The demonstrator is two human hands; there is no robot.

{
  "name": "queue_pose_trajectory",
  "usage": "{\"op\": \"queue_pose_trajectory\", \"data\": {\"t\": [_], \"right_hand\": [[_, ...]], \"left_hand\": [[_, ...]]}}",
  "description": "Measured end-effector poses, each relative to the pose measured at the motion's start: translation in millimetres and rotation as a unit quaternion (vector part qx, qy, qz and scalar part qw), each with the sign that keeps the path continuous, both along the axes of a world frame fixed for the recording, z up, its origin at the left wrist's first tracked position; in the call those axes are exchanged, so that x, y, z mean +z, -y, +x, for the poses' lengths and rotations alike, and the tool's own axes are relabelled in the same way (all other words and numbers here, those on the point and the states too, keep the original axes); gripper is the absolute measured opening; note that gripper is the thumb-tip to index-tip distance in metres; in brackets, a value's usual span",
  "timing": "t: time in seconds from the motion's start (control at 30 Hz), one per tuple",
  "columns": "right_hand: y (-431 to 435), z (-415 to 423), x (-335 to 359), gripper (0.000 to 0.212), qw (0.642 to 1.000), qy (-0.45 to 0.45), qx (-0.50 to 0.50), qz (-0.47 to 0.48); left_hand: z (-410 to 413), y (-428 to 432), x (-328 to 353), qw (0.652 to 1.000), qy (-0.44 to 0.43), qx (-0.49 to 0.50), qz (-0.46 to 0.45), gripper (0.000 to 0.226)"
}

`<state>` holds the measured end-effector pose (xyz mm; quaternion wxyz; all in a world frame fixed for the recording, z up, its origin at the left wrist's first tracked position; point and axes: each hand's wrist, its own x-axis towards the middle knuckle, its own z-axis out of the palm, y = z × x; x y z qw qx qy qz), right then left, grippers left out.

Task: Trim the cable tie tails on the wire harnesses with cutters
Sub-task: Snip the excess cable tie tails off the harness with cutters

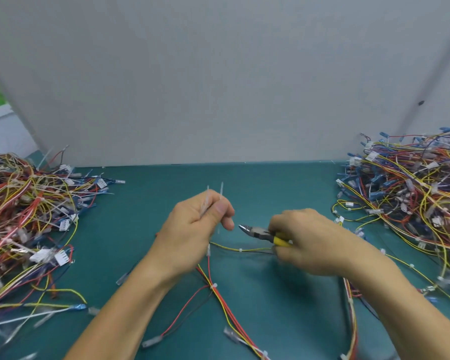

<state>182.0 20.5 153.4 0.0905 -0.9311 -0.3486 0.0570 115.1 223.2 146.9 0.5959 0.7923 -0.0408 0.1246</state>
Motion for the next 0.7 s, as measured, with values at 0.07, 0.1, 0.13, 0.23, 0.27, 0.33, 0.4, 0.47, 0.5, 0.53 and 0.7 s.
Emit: {"op": "queue_pose_trajectory", "data": {"t": [0.07,0.1,0.13,0.23,0.27,0.33,0.4,0.47,0.5,0.53,0.7], "right_hand": [[-1,-10,10,0.014,0.999,-0.031,0.008,-0.002],[-3,-16,15,0.019,0.998,-0.055,0.020,-0.022],[-5,-22,19,0.026,0.995,-0.082,0.031,-0.047],[-9,-47,17,0.048,0.982,-0.134,0.055,-0.118],[-9,-56,11,0.054,0.980,-0.139,0.063,-0.131],[-10,-75,-4,0.056,0.979,-0.136,0.075,-0.133],[-12,-85,-16,0.049,0.985,-0.110,0.073,-0.113],[-13,-81,-22,0.046,0.992,-0.074,0.059,-0.087],[-14,-74,-22,0.043,0.994,-0.058,0.053,-0.074],[-16,-65,-22,0.037,0.996,-0.051,0.049,-0.061],[-32,-26,-18,0.030,0.996,-0.075,0.037,-0.018]], "left_hand": [[-15,6,10,0.996,0.011,-0.035,0.086,0.026],[-24,9,13,0.990,0.014,-0.045,0.132,0.027],[-32,12,15,0.983,0.017,-0.050,0.175,0.028],[-59,14,16,0.961,0.035,-0.053,0.270,0.026],[-66,14,15,0.955,0.037,-0.056,0.288,0.026],[-78,13,13,0.949,0.032,-0.060,0.309,0.028],[-83,14,11,0.943,0.009,-0.066,0.326,0.028],[-85,17,8,0.935,-0.023,-0.084,0.345,0.029],[-84,20,7,0.926,-0.045,-0.099,0.361,0.029],[-84,23,5,0.915,-0.064,-0.114,0.383,0.029],[-84,42,-13,0.880,-0.105,-0.147,0.439,0.033]]}}
